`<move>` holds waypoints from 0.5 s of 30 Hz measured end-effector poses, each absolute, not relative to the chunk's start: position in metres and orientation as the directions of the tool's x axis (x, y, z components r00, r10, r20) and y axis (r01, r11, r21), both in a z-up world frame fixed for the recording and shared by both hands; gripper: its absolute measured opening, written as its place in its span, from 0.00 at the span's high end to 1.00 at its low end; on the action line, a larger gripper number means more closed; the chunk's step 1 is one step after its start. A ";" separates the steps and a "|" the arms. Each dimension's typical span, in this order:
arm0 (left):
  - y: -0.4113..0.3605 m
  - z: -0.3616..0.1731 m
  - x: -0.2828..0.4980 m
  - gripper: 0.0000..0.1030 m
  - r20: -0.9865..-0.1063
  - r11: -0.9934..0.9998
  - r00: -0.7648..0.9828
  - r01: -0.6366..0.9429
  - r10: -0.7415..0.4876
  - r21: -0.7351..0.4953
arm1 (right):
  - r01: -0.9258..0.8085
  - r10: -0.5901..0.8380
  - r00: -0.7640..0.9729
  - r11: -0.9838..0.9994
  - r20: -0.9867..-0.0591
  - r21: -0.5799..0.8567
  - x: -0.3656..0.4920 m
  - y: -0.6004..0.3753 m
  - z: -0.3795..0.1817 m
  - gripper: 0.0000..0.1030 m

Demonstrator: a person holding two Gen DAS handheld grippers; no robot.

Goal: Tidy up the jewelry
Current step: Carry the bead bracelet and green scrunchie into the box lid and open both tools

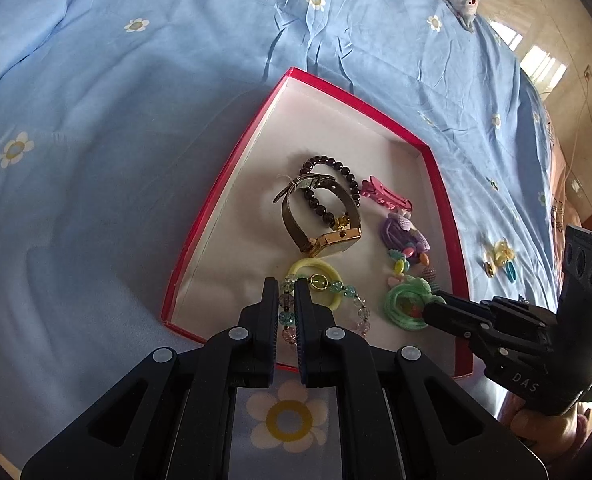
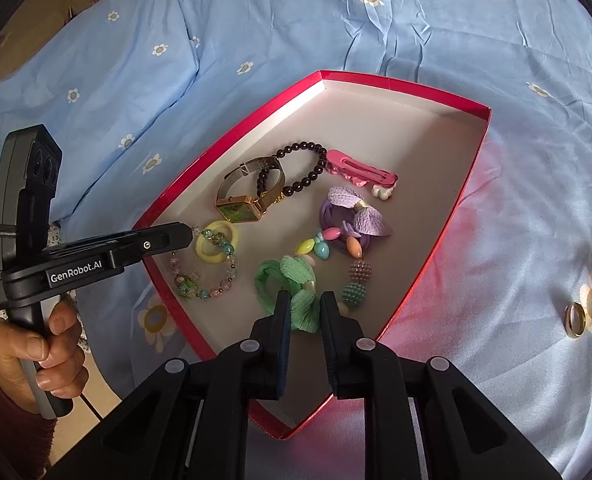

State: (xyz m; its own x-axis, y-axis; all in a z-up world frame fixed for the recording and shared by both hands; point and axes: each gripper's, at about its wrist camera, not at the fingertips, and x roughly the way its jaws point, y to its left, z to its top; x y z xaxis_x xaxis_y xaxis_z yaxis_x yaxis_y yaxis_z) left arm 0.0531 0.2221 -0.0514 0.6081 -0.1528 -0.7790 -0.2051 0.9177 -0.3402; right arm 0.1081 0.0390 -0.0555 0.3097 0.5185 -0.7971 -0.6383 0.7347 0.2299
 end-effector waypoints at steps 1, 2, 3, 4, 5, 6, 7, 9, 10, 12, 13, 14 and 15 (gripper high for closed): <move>0.222 -0.051 0.053 0.94 -0.779 0.919 0.608 -0.205 -0.151 -0.338 | -0.637 0.520 0.308 0.735 -0.797 0.233 0.108 0.039 -0.055 0.83; 0.222 -0.051 0.053 0.94 -0.780 0.919 0.608 -0.206 -0.149 -0.336 | -0.636 0.522 0.308 0.734 -0.796 0.236 0.108 0.039 -0.055 0.83; 0.221 -0.051 0.053 0.94 -0.780 0.919 0.608 -0.207 -0.148 -0.335 | -0.636 0.523 0.307 0.734 -0.795 0.238 0.109 0.040 -0.055 0.83; 0.221 -0.051 0.053 0.94 -0.781 0.919 0.607 -0.208 -0.146 -0.334 | -0.634 0.525 0.306 0.734 -0.794 0.241 0.109 0.039 -0.055 0.83; 0.220 -0.051 0.053 0.94 -0.781 0.919 0.607 -0.209 -0.146 -0.334 | -0.634 0.527 0.305 0.734 -0.793 0.244 0.110 0.039 -0.056 0.82; 0.220 -0.051 0.053 0.94 -0.782 0.919 0.606 -0.210 -0.146 -0.335 | -0.633 0.531 0.302 0.732 -0.792 0.250 0.110 0.039 -0.056 0.81; 0.220 -0.051 0.053 0.94 -0.782 0.919 0.606 -0.211 -0.145 -0.334 | -0.633 0.537 0.298 0.730 -0.789 0.257 0.110 0.038 -0.056 0.79; 0.220 -0.050 0.054 0.94 -0.783 0.917 0.605 -0.214 -0.145 -0.336 | -0.634 0.543 0.298 0.727 -0.785 0.262 0.110 0.038 -0.055 0.77; 0.220 -0.050 0.054 0.94 -0.783 0.916 0.605 -0.215 -0.146 -0.337 | -0.635 0.546 0.299 0.726 -0.782 0.264 0.110 0.037 -0.055 0.75; 0.219 -0.049 0.054 0.93 -0.784 0.917 0.604 -0.217 -0.143 -0.334 | -0.632 0.553 0.306 0.727 -0.775 0.269 0.108 0.036 -0.053 0.73; 0.220 -0.049 0.054 0.91 -0.784 0.917 0.604 -0.217 -0.143 -0.334 | -0.631 0.556 0.307 0.727 -0.772 0.272 0.108 0.035 -0.052 0.71; 0.220 -0.049 0.055 0.90 -0.785 0.918 0.603 -0.217 -0.142 -0.333 | -0.629 0.559 0.309 0.726 -0.769 0.276 0.108 0.034 -0.052 0.70; 0.219 -0.049 0.054 0.87 -0.786 0.918 0.602 -0.218 -0.140 -0.330 | -0.627 0.564 0.310 0.726 -0.765 0.282 0.109 0.032 -0.051 0.70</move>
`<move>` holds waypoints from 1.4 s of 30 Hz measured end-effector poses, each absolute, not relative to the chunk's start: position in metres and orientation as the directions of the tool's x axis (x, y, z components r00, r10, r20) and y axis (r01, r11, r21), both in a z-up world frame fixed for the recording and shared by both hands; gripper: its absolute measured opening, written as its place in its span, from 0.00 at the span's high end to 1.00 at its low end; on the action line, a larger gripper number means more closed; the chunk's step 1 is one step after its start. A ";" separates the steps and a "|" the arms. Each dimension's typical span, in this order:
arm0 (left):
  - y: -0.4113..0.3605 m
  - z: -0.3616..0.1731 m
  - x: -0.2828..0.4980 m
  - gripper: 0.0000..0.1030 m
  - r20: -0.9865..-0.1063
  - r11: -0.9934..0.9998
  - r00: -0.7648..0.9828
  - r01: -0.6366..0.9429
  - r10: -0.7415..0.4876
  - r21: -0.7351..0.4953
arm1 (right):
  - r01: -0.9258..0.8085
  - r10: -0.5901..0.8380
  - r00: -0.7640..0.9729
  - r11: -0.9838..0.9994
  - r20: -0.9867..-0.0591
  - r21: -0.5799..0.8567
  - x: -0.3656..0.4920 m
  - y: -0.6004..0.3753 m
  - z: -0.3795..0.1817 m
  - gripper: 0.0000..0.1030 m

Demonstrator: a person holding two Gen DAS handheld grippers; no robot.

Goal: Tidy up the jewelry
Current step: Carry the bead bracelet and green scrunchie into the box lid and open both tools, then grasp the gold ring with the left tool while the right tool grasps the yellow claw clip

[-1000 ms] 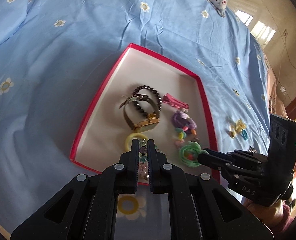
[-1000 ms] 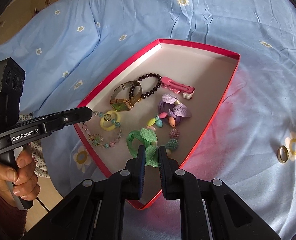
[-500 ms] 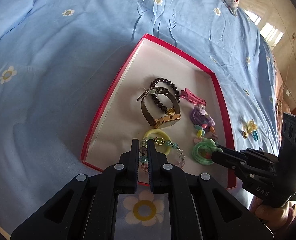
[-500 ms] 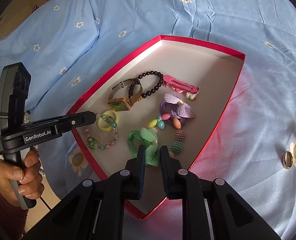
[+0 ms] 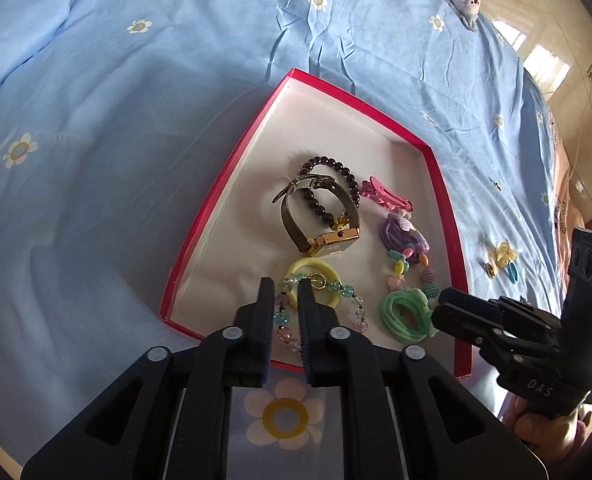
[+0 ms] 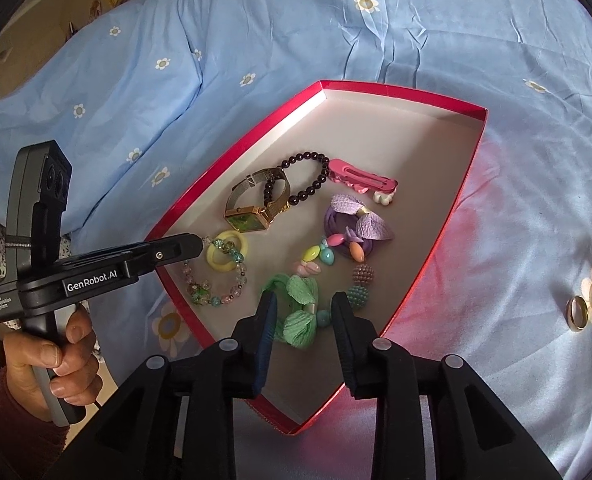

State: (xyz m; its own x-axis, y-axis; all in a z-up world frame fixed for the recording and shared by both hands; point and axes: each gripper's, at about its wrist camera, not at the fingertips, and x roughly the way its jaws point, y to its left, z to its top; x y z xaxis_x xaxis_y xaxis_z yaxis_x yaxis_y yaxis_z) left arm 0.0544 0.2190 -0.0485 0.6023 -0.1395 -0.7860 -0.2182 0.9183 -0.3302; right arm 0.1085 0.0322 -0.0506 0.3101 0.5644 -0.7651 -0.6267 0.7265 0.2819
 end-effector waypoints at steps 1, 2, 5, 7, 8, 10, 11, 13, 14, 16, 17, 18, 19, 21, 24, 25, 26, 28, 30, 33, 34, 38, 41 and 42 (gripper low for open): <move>0.218 -0.048 0.054 0.85 -0.787 0.919 0.602 -0.220 -0.136 -0.327 | -0.625 0.568 0.311 0.727 -0.762 0.286 0.109 0.031 -0.050 0.69; 0.218 -0.047 0.053 0.83 -0.786 0.919 0.604 -0.220 -0.134 -0.326 | -0.623 0.570 0.314 0.727 -0.759 0.288 0.108 0.030 -0.049 0.68; 0.216 -0.043 0.051 0.76 -0.777 0.919 0.616 -0.216 -0.134 -0.329 | -0.617 0.580 0.324 0.729 -0.747 0.298 0.106 0.024 -0.046 0.59; 0.213 -0.040 0.051 0.75 -0.774 0.921 0.619 -0.211 -0.133 -0.326 | -0.611 0.601 0.326 0.723 -0.729 0.322 0.105 0.016 -0.044 0.58; 0.211 -0.039 0.051 0.75 -0.774 0.922 0.619 -0.207 -0.134 -0.326 | -0.609 0.606 0.327 0.722 -0.725 0.329 0.104 0.013 -0.043 0.58; 0.207 -0.037 0.052 0.73 -0.773 0.924 0.619 -0.198 -0.141 -0.327 | -0.604 0.618 0.334 0.720 -0.712 0.341 0.101 0.006 -0.040 0.58; 0.204 -0.036 0.052 0.72 -0.773 0.925 0.619 -0.196 -0.142 -0.326 | -0.602 0.619 0.337 0.721 -0.709 0.343 0.100 0.004 -0.039 0.57; 0.198 -0.034 0.052 0.68 -0.770 0.926 0.620 -0.186 -0.148 -0.328 | -0.587 0.608 0.355 0.736 -0.710 0.337 0.098 -0.004 -0.036 0.50; 0.195 -0.033 0.053 0.68 -0.769 0.927 0.621 -0.179 -0.153 -0.329 | -0.582 0.609 0.362 0.739 -0.706 0.339 0.098 -0.008 -0.035 0.50; 0.188 -0.030 0.054 0.68 -0.767 0.930 0.621 -0.164 -0.160 -0.328 | -0.570 0.609 0.374 0.746 -0.699 0.345 0.097 -0.017 -0.032 0.50; 0.185 -0.029 0.055 0.68 -0.767 0.932 0.621 -0.157 -0.164 -0.327 | -0.565 0.607 0.380 0.749 -0.698 0.345 0.096 -0.021 -0.031 0.50; 0.181 -0.028 0.055 0.68 -0.766 0.933 0.620 -0.147 -0.171 -0.327 | -0.555 0.604 0.389 0.756 -0.695 0.346 0.095 -0.028 -0.031 0.50; 0.178 -0.028 0.056 0.68 -0.766 0.934 0.619 -0.140 -0.176 -0.328 | -0.547 0.601 0.395 0.762 -0.694 0.348 0.094 -0.032 -0.031 0.50; 0.170 -0.027 0.057 0.68 -0.766 0.936 0.615 -0.124 -0.189 -0.330 | -0.525 0.593 0.407 0.774 -0.695 0.353 0.094 -0.044 -0.032 0.50; 0.157 -0.026 0.059 0.66 -0.765 0.938 0.609 -0.097 -0.209 -0.333 | -0.494 0.576 0.424 0.794 -0.699 0.354 0.094 -0.061 -0.034 0.50; 0.152 -0.026 0.061 0.66 -0.764 0.938 0.607 -0.086 -0.216 -0.334 | -0.480 0.569 0.431 0.802 -0.701 0.356 0.094 -0.068 -0.035 0.50; 0.147 -0.026 0.062 0.66 -0.764 0.939 0.606 -0.078 -0.222 -0.335 | -0.469 0.563 0.436 0.808 -0.702 0.357 0.095 -0.074 -0.035 0.50; 0.135 -0.025 0.065 0.66 -0.764 0.941 0.599 -0.054 -0.238 -0.335 | -0.441 0.549 0.454 0.823 -0.702 0.358 0.095 -0.087 -0.036 0.50; 0.124 -0.024 0.068 0.66 -0.763 0.941 0.594 -0.033 -0.253 -0.338 | -0.418 0.537 0.470 0.834 -0.700 0.359 0.094 -0.100 -0.037 0.50; 0.108 -0.022 0.073 0.65 -0.763 0.943 0.587 0.000 -0.271 -0.334 | -0.381 0.516 0.496 0.852 -0.698 0.359 0.093 -0.120 -0.036 0.50; 0.104 -0.021 0.074 0.64 -0.763 0.943 0.585 0.009 -0.275 -0.333 | -0.365 0.507 0.506 0.859 -0.698 0.360 0.093 -0.129 -0.036 0.50; 0.086 -0.020 0.080 0.63 -0.766 0.946 0.574 0.047 -0.289 -0.322 | -0.315 0.481 0.533 0.877 -0.696 0.364 0.096 -0.153 -0.037 0.50; 0.076 -0.019 0.085 0.63 -0.771 0.946 0.563 0.068 -0.298 -0.316 | -0.291 0.468 0.549 0.884 -0.692 0.366 0.098 -0.165 -0.036 0.50; 0.072 -0.020 0.087 0.62 -0.773 0.947 0.559 0.075 -0.299 -0.312 | -0.284 0.464 0.555 0.886 -0.691 0.367 0.099 -0.169 -0.035 0.50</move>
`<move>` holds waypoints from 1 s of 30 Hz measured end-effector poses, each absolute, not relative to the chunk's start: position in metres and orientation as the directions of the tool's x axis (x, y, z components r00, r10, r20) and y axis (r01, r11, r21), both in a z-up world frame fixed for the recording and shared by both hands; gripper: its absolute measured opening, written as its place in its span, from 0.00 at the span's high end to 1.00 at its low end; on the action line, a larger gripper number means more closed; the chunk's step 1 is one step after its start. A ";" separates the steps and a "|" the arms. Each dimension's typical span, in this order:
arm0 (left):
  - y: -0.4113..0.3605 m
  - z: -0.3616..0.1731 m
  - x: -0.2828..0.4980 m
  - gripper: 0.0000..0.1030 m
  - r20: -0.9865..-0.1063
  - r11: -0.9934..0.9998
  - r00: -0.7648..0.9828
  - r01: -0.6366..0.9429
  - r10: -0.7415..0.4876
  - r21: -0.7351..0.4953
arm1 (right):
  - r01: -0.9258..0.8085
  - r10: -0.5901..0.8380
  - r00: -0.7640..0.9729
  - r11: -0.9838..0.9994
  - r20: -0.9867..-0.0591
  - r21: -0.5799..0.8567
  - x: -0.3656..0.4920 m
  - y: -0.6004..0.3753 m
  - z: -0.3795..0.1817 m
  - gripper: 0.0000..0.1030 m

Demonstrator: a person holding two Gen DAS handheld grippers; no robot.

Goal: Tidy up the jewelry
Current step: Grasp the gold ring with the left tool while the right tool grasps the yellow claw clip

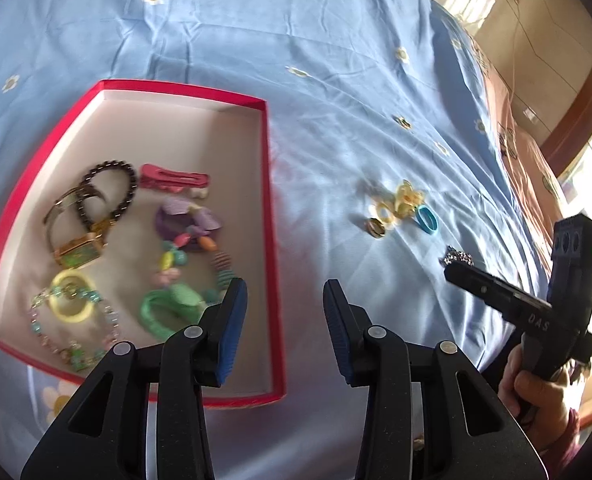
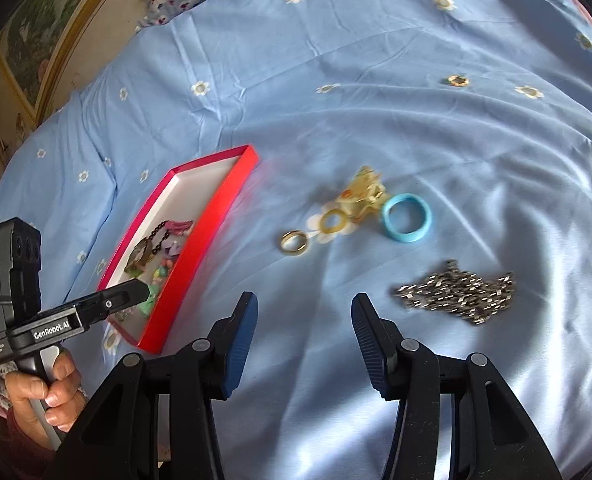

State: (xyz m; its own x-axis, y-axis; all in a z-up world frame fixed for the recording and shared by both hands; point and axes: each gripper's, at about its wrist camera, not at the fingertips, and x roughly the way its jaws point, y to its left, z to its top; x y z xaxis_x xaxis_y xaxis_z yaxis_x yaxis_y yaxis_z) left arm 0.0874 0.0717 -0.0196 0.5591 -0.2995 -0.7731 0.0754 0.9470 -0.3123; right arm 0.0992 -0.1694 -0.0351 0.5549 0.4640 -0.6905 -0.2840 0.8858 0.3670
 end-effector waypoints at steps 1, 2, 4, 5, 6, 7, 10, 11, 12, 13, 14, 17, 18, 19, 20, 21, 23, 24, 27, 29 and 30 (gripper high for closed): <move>0.069 -0.020 0.089 0.61 -0.775 0.947 0.556 0.080 -0.300 -0.310 | -0.277 0.460 0.561 0.888 -0.688 0.367 0.101 -0.173 -0.034 0.50; 0.066 -0.020 0.091 0.60 -0.777 0.948 0.553 0.086 -0.302 -0.307 | -0.273 0.458 0.565 0.889 -0.687 0.368 0.102 -0.175 -0.034 0.50; 0.059 -0.020 0.094 0.59 -0.780 0.949 0.547 0.103 -0.305 -0.299 | -0.264 0.452 0.574 0.892 -0.683 0.368 0.105 -0.181 -0.032 0.50; 0.055 -0.020 0.096 0.59 -0.781 0.950 0.545 0.111 -0.305 -0.293 | -0.260 0.449 0.578 0.893 -0.682 0.368 0.106 -0.184 -0.032 0.50; 0.052 -0.020 0.098 0.59 -0.782 0.950 0.543 0.117 -0.306 -0.290 | -0.257 0.449 0.580 0.893 -0.679 0.370 0.108 -0.186 -0.031 0.50; 0.048 -0.020 0.100 0.57 -0.784 0.950 0.539 0.124 -0.308 -0.288 | -0.254 0.448 0.584 0.893 -0.677 0.372 0.109 -0.188 -0.030 0.50; 0.037 -0.021 0.108 0.55 -0.787 0.948 0.530 0.145 -0.315 -0.282 | -0.250 0.443 0.596 0.895 -0.669 0.369 0.114 -0.192 -0.027 0.50; 0.033 -0.021 0.110 0.55 -0.789 0.948 0.526 0.154 -0.317 -0.279 | -0.250 0.441 0.601 0.896 -0.667 0.367 0.116 -0.192 -0.025 0.50; 0.030 -0.021 0.112 0.55 -0.790 0.947 0.523 0.161 -0.320 -0.277 | -0.250 0.440 0.604 0.896 -0.665 0.366 0.118 -0.192 -0.024 0.50; 0.026 -0.022 0.115 0.55 -0.791 0.946 0.520 0.170 -0.323 -0.275 | -0.251 0.439 0.607 0.897 -0.662 0.364 0.121 -0.193 -0.023 0.50; 0.023 -0.022 0.117 0.55 -0.792 0.946 0.517 0.177 -0.325 -0.272 | -0.251 0.437 0.610 0.898 -0.662 0.361 0.124 -0.192 -0.022 0.50; 0.012 -0.024 0.125 0.54 -0.797 0.944 0.507 0.199 -0.328 -0.263 | -0.249 0.433 0.615 0.900 -0.659 0.359 0.134 -0.192 -0.020 0.53; 0.009 -0.025 0.128 0.53 -0.798 0.943 0.504 0.205 -0.331 -0.261 | -0.249 0.433 0.616 0.899 -0.658 0.359 0.137 -0.192 -0.019 0.53; 0.006 -0.026 0.133 0.53 -0.799 0.942 0.501 0.211 -0.333 -0.260 | -0.248 0.433 0.617 0.900 -0.657 0.359 0.142 -0.191 -0.019 0.54; 0.003 -0.027 0.136 0.53 -0.800 0.942 0.499 0.216 -0.333 -0.258 | -0.248 0.432 0.617 0.900 -0.658 0.359 0.146 -0.190 -0.019 0.57; 0.000 -0.028 0.140 0.52 -0.801 0.941 0.497 0.220 -0.335 -0.257 | -0.244 0.429 0.616 0.901 -0.661 0.358 0.152 -0.189 -0.021 0.59; -0.004 -0.030 0.148 0.52 -0.804 0.940 0.490 0.225 -0.336 -0.256 | -0.239 0.429 0.609 0.901 -0.668 0.361 0.161 -0.187 -0.024 0.63; -0.007 -0.032 0.152 0.51 -0.806 0.940 0.487 0.228 -0.337 -0.255 | -0.236 0.427 0.606 0.902 -0.671 0.362 0.164 -0.187 -0.025 0.63; -0.014 -0.036 0.162 0.50 -0.810 0.939 0.480 0.239 -0.337 -0.249 | -0.227 0.429 0.593 0.901 -0.681 0.370 0.177 -0.186 -0.031 0.67; -0.020 -0.042 0.169 0.50 -0.817 0.940 0.473 0.245 -0.330 -0.239 | -0.226 0.425 0.588 0.903 -0.688 0.365 0.182 -0.185 -0.035 0.73; -0.022 -0.043 0.171 0.50 -0.819 0.939 0.469 0.247 -0.331 -0.238 | -0.221 0.424 0.582 0.904 -0.694 0.366 0.186 -0.184 -0.038 0.74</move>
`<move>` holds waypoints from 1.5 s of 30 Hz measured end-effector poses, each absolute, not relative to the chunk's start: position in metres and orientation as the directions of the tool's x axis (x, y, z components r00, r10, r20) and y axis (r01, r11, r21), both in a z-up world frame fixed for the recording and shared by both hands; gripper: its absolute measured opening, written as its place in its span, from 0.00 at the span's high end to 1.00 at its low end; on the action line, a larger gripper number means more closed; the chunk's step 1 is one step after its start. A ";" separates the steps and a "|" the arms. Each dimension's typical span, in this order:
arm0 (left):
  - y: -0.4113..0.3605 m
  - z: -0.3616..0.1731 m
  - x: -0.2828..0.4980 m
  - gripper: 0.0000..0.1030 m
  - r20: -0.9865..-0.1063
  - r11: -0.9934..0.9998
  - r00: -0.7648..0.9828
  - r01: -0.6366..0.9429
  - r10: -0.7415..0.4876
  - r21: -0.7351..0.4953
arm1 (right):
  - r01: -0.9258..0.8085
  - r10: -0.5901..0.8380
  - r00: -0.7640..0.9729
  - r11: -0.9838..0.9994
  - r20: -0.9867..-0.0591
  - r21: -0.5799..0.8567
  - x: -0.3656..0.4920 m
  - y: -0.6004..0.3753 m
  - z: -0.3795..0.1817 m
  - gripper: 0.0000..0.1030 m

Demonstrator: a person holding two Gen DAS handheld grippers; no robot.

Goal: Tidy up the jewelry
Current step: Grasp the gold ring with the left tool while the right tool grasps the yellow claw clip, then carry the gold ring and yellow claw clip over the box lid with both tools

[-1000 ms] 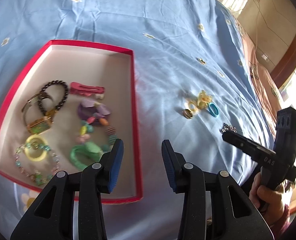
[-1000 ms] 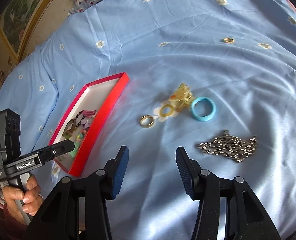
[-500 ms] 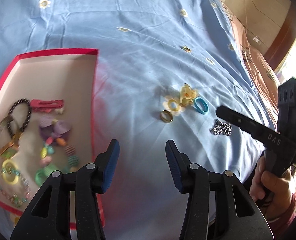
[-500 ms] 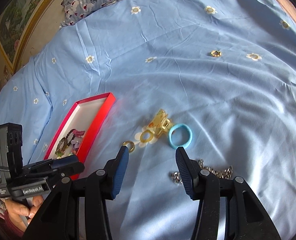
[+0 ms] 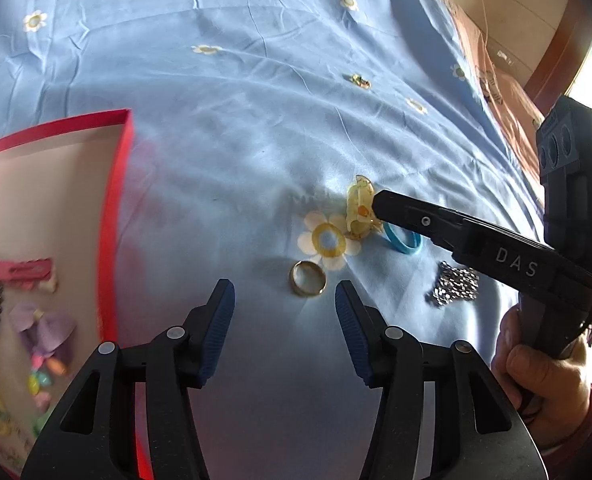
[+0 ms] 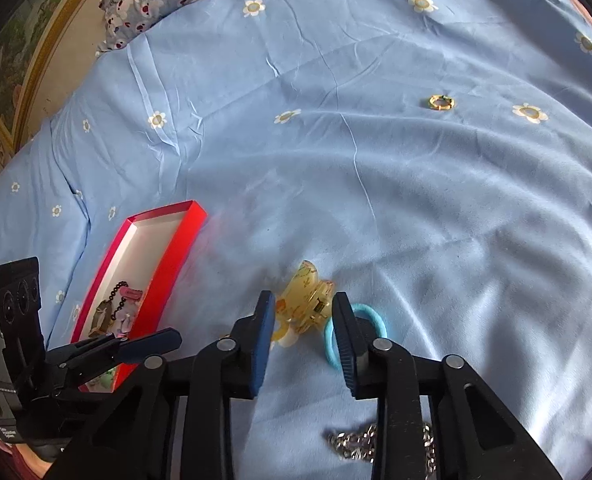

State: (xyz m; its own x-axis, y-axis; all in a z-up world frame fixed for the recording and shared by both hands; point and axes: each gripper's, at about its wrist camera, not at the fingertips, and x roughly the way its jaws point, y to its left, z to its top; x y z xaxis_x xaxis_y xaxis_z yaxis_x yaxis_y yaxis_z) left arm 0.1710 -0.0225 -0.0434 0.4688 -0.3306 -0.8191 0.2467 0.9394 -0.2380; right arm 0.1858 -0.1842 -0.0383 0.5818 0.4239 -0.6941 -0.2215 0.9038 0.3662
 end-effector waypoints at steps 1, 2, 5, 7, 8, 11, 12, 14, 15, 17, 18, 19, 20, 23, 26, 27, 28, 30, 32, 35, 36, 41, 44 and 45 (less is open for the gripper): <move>-0.026 -0.046 0.173 0.50 -0.821 0.939 0.465 0.251 -0.332 -0.237 | -0.218 0.425 0.578 0.903 -0.697 0.370 0.188 -0.185 -0.040 0.79; -0.029 -0.047 0.175 0.50 -0.822 0.939 0.465 0.254 -0.328 -0.231 | -0.216 0.425 0.575 0.903 -0.699 0.372 0.190 -0.185 -0.043 0.84; -0.037 -0.051 0.178 0.55 -0.823 0.940 0.473 0.275 -0.314 -0.200 | -0.220 0.430 0.583 0.900 -0.689 0.376 0.190 -0.187 -0.043 0.94; -0.041 -0.052 0.178 0.79 -0.825 0.938 0.472 0.291 -0.311 -0.187 | -0.226 0.434 0.588 0.899 -0.683 0.376 0.189 -0.188 -0.042 0.95; -0.041 -0.053 0.179 0.79 -0.825 0.937 0.470 0.295 -0.315 -0.190 | -0.228 0.435 0.590 0.898 -0.680 0.377 0.189 -0.189 -0.041 0.95; -0.039 -0.051 0.178 0.79 -0.819 0.933 0.472 0.298 -0.327 -0.201 | -0.228 0.436 0.594 0.897 -0.677 0.378 0.187 -0.191 -0.040 0.96; -0.038 -0.051 0.178 0.80 -0.818 0.933 0.473 0.297 -0.328 -0.203 | -0.229 0.437 0.594 0.897 -0.675 0.379 0.186 -0.191 -0.039 0.96; -0.035 -0.048 0.174 0.80 -0.812 0.933 0.479 0.295 -0.333 -0.209 | -0.232 0.440 0.596 0.895 -0.672 0.381 0.183 -0.191 -0.037 0.96; -0.033 -0.046 0.172 0.80 -0.809 0.932 0.483 0.293 -0.336 -0.212 | -0.236 0.444 0.596 0.893 -0.669 0.382 0.180 -0.191 -0.036 0.96; -0.029 -0.041 0.166 0.80 -0.801 0.932 0.493 0.288 -0.340 -0.219 | -0.244 0.448 0.597 0.891 -0.666 0.382 0.176 -0.190 -0.033 0.96; -0.027 -0.039 0.164 0.80 -0.798 0.933 0.497 0.284 -0.341 -0.221 | -0.250 0.453 0.597 0.890 -0.663 0.382 0.173 -0.189 -0.031 0.96; -0.023 -0.036 0.160 0.80 -0.794 0.933 0.503 0.278 -0.343 -0.227 | -0.256 0.457 0.596 0.887 -0.660 0.383 0.171 -0.188 -0.029 0.96; -0.019 -0.034 0.158 0.80 -0.791 0.934 0.506 0.273 -0.344 -0.232 | -0.262 0.461 0.596 0.886 -0.658 0.384 0.168 -0.188 -0.027 0.96; -0.006 -0.029 0.148 0.80 -0.783 0.937 0.519 0.249 -0.343 -0.245 | -0.279 0.474 0.591 0.879 -0.653 0.386 0.160 -0.184 -0.022 0.96; 0.008 -0.023 0.137 0.80 -0.775 0.940 0.533 0.220 -0.341 -0.262 | -0.298 0.493 0.579 0.869 -0.650 0.394 0.150 -0.177 -0.020 0.96; 0.013 -0.022 0.134 0.80 -0.772 0.941 0.538 0.211 -0.338 -0.265 | -0.302 0.497 0.575 0.867 -0.650 0.395 0.148 -0.175 -0.021 0.96; 0.018 -0.020 0.131 0.80 -0.770 0.942 0.543 0.201 -0.335 -0.268 | -0.310 0.502 0.569 0.865 -0.652 0.395 0.144 -0.172 -0.021 0.96; 0.025 -0.018 0.125 0.80 -0.766 0.944 0.552 0.186 -0.330 -0.273 | -0.320 0.510 0.557 0.860 -0.656 0.397 0.139 -0.166 -0.023 0.96; 0.034 -0.015 0.119 0.80 -0.762 0.945 0.560 0.171 -0.326 -0.278 | -0.329 0.517 0.547 0.856 -0.658 0.399 0.135 -0.160 -0.024 0.96; 0.045 -0.011 0.112 0.80 -0.755 0.947 0.574 0.152 -0.319 -0.284 | -0.342 0.528 0.533 0.849 -0.661 0.403 0.130 -0.151 -0.025 0.96; 0.049 -0.010 0.108 0.80 -0.752 0.947 0.579 0.145 -0.315 -0.285 | -0.351 0.532 0.528 0.847 -0.662 0.400 0.127 -0.146 -0.025 0.96; 0.065 -0.007 0.094 0.80 -0.747 0.952 0.596 0.119 -0.295 -0.281 | -0.380 0.548 0.512 0.835 -0.662 0.398 0.118 -0.132 -0.024 0.96; 0.074 -0.007 0.086 0.80 -0.746 0.953 0.600 0.102 -0.288 -0.285 | -0.398 0.557 0.501 0.828 -0.662 0.395 0.113 -0.123 -0.023 0.96; 0.078 -0.008 0.083 0.80 -0.747 0.954 0.602 0.094 -0.283 -0.285 | -0.402 0.558 0.498 0.827 -0.663 0.393 0.112 -0.121 -0.023 0.96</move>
State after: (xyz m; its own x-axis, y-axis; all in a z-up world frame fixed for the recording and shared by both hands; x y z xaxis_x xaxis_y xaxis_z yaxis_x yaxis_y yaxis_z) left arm 0.0833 0.0782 -0.0076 0.6022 -0.2829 -0.7465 0.0941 0.9538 -0.2855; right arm 0.1119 -0.1211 -0.0228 0.4984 0.5581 -0.6634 -0.4024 0.8267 0.3932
